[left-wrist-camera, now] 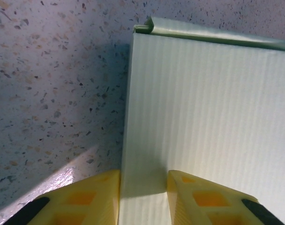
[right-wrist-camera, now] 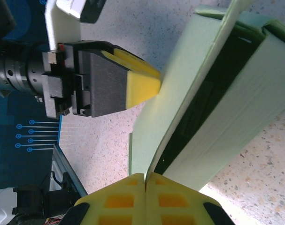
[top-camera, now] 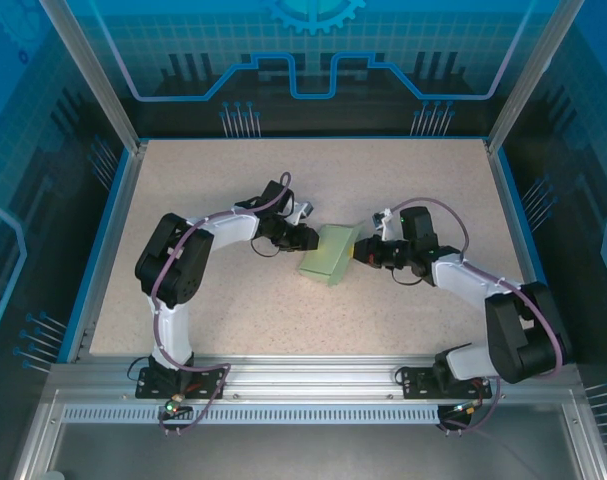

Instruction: Fold the paper box

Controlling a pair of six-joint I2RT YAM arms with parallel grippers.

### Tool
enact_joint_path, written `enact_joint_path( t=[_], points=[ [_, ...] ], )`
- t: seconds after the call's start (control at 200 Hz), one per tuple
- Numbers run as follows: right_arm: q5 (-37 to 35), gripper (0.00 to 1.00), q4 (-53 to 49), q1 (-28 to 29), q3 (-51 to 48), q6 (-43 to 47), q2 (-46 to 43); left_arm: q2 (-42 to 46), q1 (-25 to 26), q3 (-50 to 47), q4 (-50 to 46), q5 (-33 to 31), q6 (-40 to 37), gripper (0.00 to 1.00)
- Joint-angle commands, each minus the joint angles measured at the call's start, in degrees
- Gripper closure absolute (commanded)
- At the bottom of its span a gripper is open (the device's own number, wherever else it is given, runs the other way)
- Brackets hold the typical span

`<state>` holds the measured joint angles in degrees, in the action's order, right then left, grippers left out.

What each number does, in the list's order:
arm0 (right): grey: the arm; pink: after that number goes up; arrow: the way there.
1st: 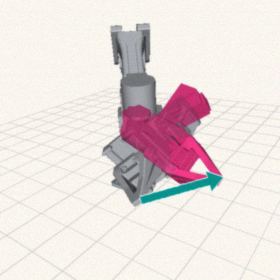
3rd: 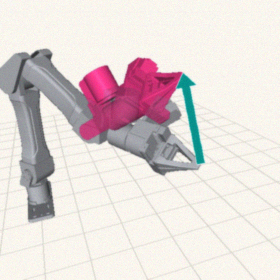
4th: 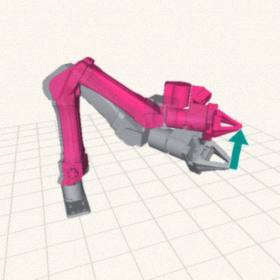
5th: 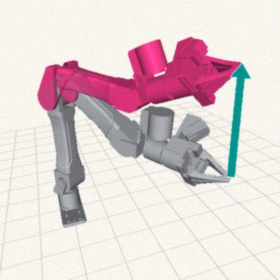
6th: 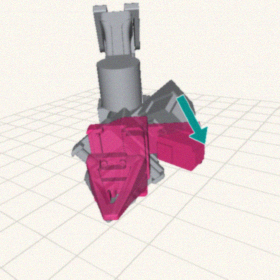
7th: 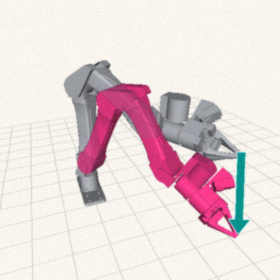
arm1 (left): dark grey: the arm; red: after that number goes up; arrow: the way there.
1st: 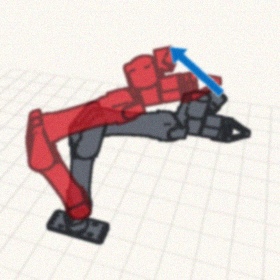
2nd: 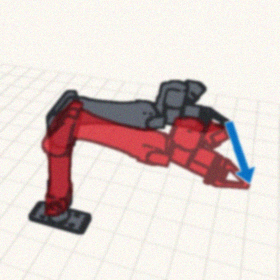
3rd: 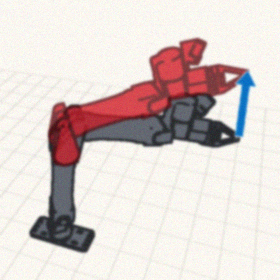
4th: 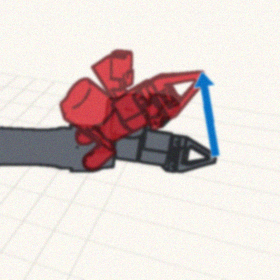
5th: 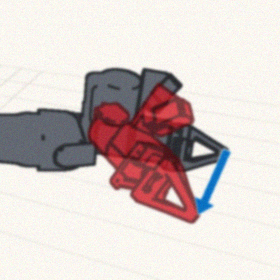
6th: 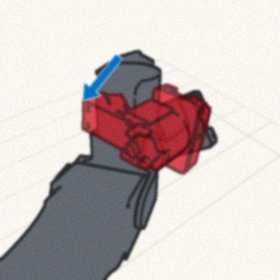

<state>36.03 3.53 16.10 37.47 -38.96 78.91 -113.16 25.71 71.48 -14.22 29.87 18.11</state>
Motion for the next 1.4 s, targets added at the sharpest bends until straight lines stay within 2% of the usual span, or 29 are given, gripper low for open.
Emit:
enact_joint_path(
  t=[0.0, 0.23, 0.625, 0.82, 0.981, 1.056, 1.156, 1.256, 1.396],
  points=[
    [0.0, 0.95, 1.1, 1.3, 2.1, 1.8, -1.5, -1.6, 1.6, -0.7, -1.8, 3.7, 0.5, 0.66],
    [-2.1, 0.95, -1.6, 2.1, 2.9, 2.4, -0.5, -2.2, 2.0, -0.6, -1.3, 4.1, 0.6, 0.65],
    [-11.2, 0.93, -8.1, 5.8, 6.1, 2.6, 4.6, -2.8, 3.2, 0.7, -1.3, 3.5, 1.0, 0.62],
    [-15.1, 0.93, -10.2, 7.2, 7.1, 2.8, 5.1, 0.6, 2.8, -0.6, -0.5, -1.3, 1.2, 0.52],
    [-16.1, 0.93, -10.4, 7.8, 7.0, 2.8, 5.3, 6.8, 2.4, -4.0, 0.4, -10.4, 1.8, 0.41],
    [-16.1, 0.93, -10.2, 7.9, 6.9, 2.6, 5.4, 11.3, 2.6, -7.7, 3.4, -13.4, 2.4, 0.36],
    [-16.4, 0.93, -10.3, 8.1, 7.1, 2.7, 5.5, 19.3, 3.5, -15.3, 11.1, -14.3, 4.3, 0.28],
    [-16.4, 0.93, -10.5, 8.3, 7.3, 2.8, 5.6, 25.6, 5.8, -21.3, 17.5, -15.1, 6.0, 0.18],
    [-16.5, 0.93, -10.7, 8.3, 7.5, 3.1, 5.6, 29.4, 12.3, -24.8, 21.3, -19.5, 3.8, 0.14]
  ],
)
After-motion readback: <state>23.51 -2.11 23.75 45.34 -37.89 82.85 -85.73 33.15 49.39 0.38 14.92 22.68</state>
